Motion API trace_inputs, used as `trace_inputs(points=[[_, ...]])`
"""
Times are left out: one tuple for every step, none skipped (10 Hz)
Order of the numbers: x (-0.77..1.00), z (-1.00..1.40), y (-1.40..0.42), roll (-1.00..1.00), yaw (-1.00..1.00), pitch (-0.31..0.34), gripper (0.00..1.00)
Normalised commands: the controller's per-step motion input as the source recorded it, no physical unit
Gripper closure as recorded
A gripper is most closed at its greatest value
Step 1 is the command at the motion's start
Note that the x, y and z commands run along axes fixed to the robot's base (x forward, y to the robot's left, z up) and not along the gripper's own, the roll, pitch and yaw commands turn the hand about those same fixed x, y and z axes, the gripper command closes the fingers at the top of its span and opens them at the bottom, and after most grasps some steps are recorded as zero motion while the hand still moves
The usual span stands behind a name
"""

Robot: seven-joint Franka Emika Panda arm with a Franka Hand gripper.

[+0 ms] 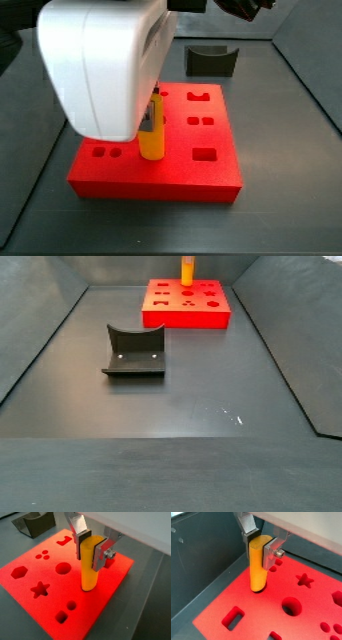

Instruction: Insert the oval object.

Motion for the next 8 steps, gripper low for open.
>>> trace_inputs(points=[[0.03, -0.14, 0.14, 0.0, 0.0, 0.01, 1.0], [0.0, -0.15, 0.01, 0.0, 0.0, 0.0, 1.0], [0.0, -0.19, -0.05, 0.11, 0.0, 0.0, 1.0], [-0.11, -0.17, -0.14, 0.18, 0.0, 0.0, 1.0], [-0.13, -0.12, -0.2, 0.16, 0.0, 0.0, 1.0], [-0.08, -0.08, -0.15, 0.1, 0.01, 0.0, 1.0], [0.0, -0.08, -0.07, 0.03, 0.07, -0.003, 1.0], [0.07, -0.11, -0.01, 0.13, 0.11, 0.0, 1.0]])
